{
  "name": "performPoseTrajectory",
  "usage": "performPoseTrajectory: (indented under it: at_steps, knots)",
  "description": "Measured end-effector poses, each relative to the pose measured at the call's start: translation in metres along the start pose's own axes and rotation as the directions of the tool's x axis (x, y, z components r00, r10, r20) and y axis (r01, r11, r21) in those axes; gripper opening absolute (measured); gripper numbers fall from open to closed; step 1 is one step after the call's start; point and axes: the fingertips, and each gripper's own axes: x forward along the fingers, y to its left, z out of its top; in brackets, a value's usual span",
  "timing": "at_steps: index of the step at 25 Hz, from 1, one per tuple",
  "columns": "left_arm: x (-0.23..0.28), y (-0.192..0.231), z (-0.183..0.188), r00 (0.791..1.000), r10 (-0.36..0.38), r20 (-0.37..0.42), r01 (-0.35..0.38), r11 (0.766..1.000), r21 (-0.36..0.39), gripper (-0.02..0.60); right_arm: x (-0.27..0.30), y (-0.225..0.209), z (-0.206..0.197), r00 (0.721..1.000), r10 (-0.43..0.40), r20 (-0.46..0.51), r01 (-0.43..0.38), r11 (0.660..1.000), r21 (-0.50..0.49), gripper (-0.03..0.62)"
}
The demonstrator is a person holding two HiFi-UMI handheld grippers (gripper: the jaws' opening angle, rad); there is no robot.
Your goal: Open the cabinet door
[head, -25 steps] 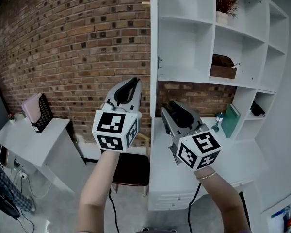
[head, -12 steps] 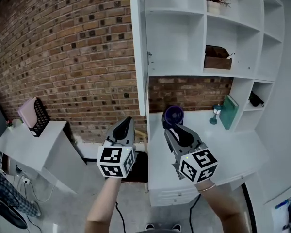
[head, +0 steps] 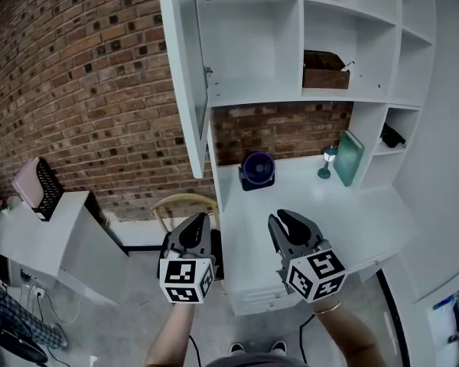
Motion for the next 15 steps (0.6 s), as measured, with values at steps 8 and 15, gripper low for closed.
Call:
performPoseTrajectory:
  at_steps: [8,15]
  knots:
    - [0.003,-0.025,-0.038,0.997,-0.038,-0.068,0.036,0.999,-0.025,0.003,-0.03,-0.042,-0.039,0.993,-0.093,-0.073,0.096,0.995,0.036,0.05]
    - [-0.001,-0.036,-0.062,0.993,-0.03,-0.113,0.023,0.998,-0.058,0.003,-0.049,-0.066,-0.067,0.98,-0.141,-0.143,0.153,0.985,0.077,0.003]
